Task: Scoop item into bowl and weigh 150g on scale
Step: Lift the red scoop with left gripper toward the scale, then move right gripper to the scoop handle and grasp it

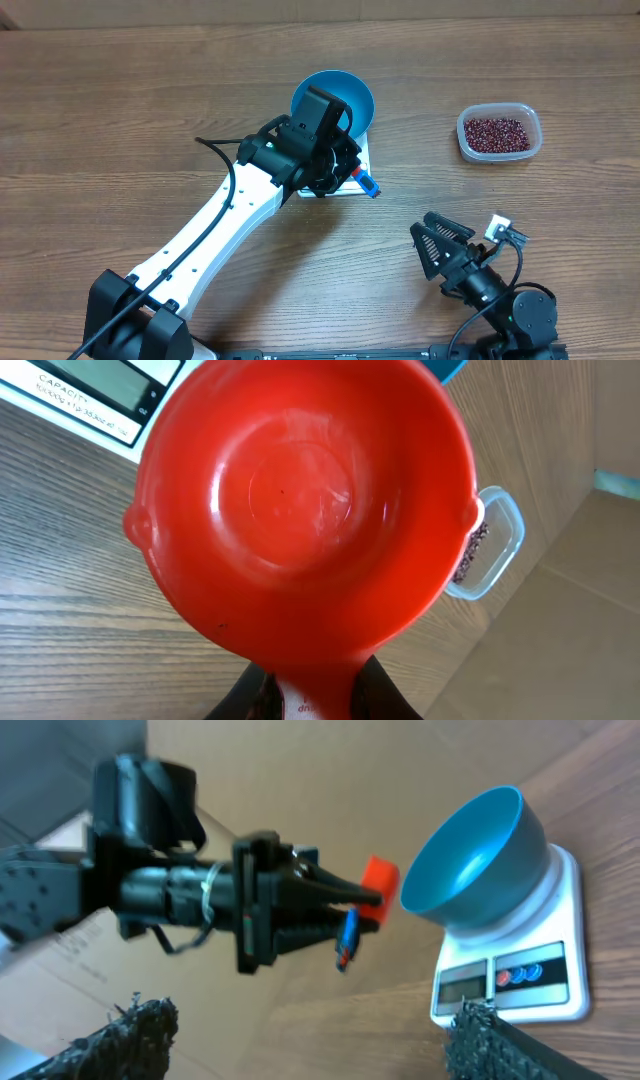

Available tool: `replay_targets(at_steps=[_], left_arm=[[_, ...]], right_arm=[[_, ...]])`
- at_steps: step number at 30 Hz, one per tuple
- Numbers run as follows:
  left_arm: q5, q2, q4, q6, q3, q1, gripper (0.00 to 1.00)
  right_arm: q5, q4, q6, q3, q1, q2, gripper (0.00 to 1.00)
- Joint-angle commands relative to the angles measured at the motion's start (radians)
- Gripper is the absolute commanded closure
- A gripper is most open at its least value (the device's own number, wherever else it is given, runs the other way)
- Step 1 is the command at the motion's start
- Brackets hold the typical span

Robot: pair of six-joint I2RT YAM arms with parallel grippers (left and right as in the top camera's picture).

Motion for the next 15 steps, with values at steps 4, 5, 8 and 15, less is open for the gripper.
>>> replay_targets(at_steps=[4, 5, 8, 15], left_arm=[[0.011, -0.023, 0.005, -0.031, 0.021, -0.004, 0.96], [0.008, -0.023, 0.004, -0.039, 0.021, -0.004, 0.96], [0.007, -0.023, 0.005, -0.048, 0.021, -0.004, 0.96], [0.008, -0.023, 0.007, -0.052, 0.021, -0.004, 0.96]], right_arm=[[-0.045, 0.008, -0.112, 0.112, 0.000, 0.188, 0.13], [-0.049, 0.010, -0.130, 0.130, 0.001, 0.232, 0.13], [-0.066, 0.034, -0.184, 0.189, 0.001, 0.361, 0.14], [-0.099, 0.068, -0.237, 0.336, 0.005, 0.665, 0.16]])
